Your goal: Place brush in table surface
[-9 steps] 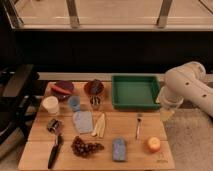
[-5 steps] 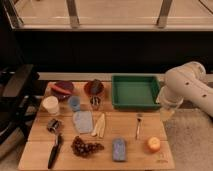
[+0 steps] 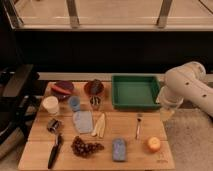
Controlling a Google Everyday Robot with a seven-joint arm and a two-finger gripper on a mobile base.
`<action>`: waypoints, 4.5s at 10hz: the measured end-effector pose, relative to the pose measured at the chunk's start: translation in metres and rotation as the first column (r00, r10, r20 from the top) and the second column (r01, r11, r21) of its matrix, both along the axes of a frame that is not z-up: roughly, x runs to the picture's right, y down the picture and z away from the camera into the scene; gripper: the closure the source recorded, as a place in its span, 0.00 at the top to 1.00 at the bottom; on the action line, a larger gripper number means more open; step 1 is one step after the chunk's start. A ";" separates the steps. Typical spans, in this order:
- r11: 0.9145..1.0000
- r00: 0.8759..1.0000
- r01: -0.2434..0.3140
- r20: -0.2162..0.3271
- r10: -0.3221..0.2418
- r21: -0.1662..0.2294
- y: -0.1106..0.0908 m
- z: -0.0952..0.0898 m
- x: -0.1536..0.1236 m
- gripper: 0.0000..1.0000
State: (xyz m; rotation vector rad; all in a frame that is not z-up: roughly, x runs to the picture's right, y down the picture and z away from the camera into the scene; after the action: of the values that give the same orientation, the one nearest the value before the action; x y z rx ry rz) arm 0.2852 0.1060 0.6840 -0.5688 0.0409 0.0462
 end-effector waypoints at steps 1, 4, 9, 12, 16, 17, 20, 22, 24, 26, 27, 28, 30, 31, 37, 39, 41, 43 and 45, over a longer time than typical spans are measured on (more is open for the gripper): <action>1.000 1.000 0.000 0.000 0.000 0.000 0.000 0.000 0.000 0.65; 1.000 1.000 0.000 0.000 0.000 0.000 0.000 0.000 0.000 0.65; 1.000 1.000 0.000 0.000 0.000 0.000 0.000 0.000 0.000 0.65; 1.000 1.000 -0.017 0.004 0.017 0.008 -0.005 -0.001 -0.001 0.65; 1.000 0.996 0.010 0.092 -0.011 0.009 -0.038 0.004 -0.065 0.65; 0.999 0.989 0.040 0.144 -0.042 0.015 -0.044 0.005 -0.097 0.65; 0.977 0.914 0.204 0.346 -0.211 0.057 -0.045 -0.005 -0.167 0.65; 0.941 0.817 0.325 0.472 -0.331 0.097 -0.039 -0.015 -0.203 0.65; 0.920 0.765 0.372 0.522 -0.379 0.123 -0.036 -0.021 -0.219 0.65; 0.919 0.761 0.373 0.525 -0.381 0.127 -0.036 -0.021 -0.219 0.65; 0.916 0.755 0.376 0.528 -0.390 0.140 -0.036 -0.021 -0.221 0.65; 0.903 0.728 0.392 0.540 -0.422 0.177 -0.037 -0.021 -0.227 0.65; 0.875 0.672 0.424 0.566 -0.478 0.235 -0.040 -0.020 -0.252 0.65; 0.855 0.635 0.442 0.579 -0.511 0.270 -0.041 -0.019 -0.273 0.65; 0.760 0.403 0.484 0.660 -0.634 0.434 -0.029 -0.020 -0.385 0.65; 0.759 0.400 0.485 0.662 -0.634 0.434 -0.028 -0.020 -0.387 0.65; 0.759 0.404 0.489 0.660 -0.633 0.429 -0.028 -0.019 -0.384 0.65; 0.738 0.358 0.528 0.678 -0.642 0.420 -0.023 -0.015 -0.391 0.65; 0.713 0.281 0.569 0.718 -0.637 0.410 -0.001 0.002 -0.418 0.65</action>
State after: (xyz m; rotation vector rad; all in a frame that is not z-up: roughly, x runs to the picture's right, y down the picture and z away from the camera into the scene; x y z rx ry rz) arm -0.1323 0.1050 0.6864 -0.4133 -0.7017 -1.0175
